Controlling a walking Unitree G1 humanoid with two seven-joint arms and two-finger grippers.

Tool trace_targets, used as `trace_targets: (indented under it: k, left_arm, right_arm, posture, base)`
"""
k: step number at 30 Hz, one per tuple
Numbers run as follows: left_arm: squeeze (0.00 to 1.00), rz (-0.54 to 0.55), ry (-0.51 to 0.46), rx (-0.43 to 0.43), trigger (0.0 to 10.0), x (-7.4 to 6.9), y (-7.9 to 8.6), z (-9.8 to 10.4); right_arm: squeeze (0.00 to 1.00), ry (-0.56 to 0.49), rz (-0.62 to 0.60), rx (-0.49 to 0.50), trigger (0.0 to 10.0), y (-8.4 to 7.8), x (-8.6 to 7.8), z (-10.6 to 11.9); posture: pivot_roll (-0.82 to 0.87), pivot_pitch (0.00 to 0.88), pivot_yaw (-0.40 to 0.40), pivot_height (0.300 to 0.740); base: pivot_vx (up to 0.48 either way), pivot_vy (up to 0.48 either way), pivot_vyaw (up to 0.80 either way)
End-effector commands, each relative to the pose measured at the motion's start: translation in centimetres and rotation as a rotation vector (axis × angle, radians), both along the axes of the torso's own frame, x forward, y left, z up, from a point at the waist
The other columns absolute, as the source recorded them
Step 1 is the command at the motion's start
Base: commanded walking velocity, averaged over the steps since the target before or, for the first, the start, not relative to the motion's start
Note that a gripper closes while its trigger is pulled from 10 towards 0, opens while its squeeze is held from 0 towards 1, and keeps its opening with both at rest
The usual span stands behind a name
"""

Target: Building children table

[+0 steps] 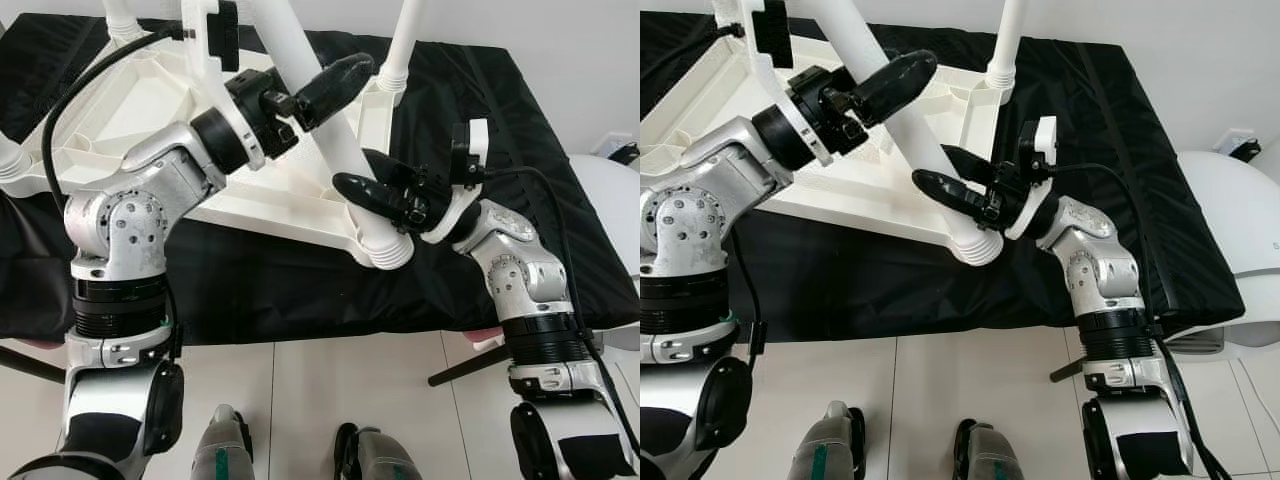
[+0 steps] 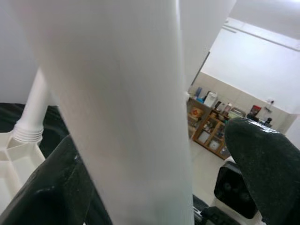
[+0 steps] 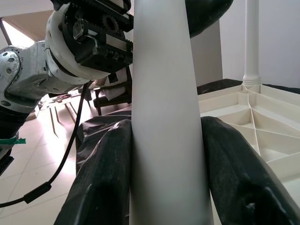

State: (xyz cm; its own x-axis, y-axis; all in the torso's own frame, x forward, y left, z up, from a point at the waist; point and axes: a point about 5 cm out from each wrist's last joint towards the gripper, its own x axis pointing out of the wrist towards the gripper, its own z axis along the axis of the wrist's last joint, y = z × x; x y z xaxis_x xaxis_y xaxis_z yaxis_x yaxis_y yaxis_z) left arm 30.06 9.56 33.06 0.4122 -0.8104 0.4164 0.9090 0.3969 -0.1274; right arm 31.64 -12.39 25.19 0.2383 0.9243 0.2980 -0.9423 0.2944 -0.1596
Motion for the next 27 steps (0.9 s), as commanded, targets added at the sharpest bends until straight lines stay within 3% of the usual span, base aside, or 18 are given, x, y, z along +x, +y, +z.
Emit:
trace_targets:
  k: [1, 2, 21, 22, 23, 27]
  left_arm:
    - [0.00, -0.073, -0.042, 0.001, 8.3, -0.7, -0.3, 0.5]
    - [0.00, -0.064, -0.029, -0.015, 0.0, -0.5, -0.1, 0.6]
    - [0.00, -0.033, -0.028, -0.014, 0.0, -0.2, 0.5, 1.2]
    - [0.00, -0.026, -0.029, 0.008, 6.7, -0.1, 0.5, 1.2]
    - [0.00, -0.027, -0.031, 0.025, 10.0, 0.0, 0.5, 1.2]
    - [0.00, -0.035, -0.044, 0.046, 10.0, 0.0, 0.4, 1.3]
  right_arm:
    - [0.00, -0.014, -0.002, -0.008, 10.0, -0.4, -0.3, 0.1]
    - [0.00, -0.014, -0.005, -0.008, 10.0, -0.4, -0.2, 0.1]
    - [0.00, -0.016, -0.100, 0.022, 10.0, -0.9, 0.8, 0.9]
    - [0.04, -0.011, -0.110, 0.028, 10.0, -1.0, 1.1, 1.1]
    - [1.00, -0.004, -0.113, 0.031, 10.0, -1.2, 1.3, 1.4]
    - [1.00, 0.004, -0.107, 0.024, 10.0, -1.5, 1.4, 1.8]
  posture:
    - [0.12, 0.111, -0.067, 0.740]
    - [0.12, 0.112, -0.068, 0.740]
    - [0.13, 0.138, -0.079, 0.740]
    - [0.13, 0.141, -0.082, 0.740]
    - [0.12, 0.144, -0.084, 0.740]
    - [0.12, 0.146, -0.085, 0.740]
  base:
    - [0.000, 0.000, 0.00]
    - [0.000, 0.000, 0.00]
    - [0.000, 0.000, 0.00]
    - [0.000, 0.000, 0.00]
    - [0.000, 0.000, 0.00]
    - [0.000, 0.000, 0.00]
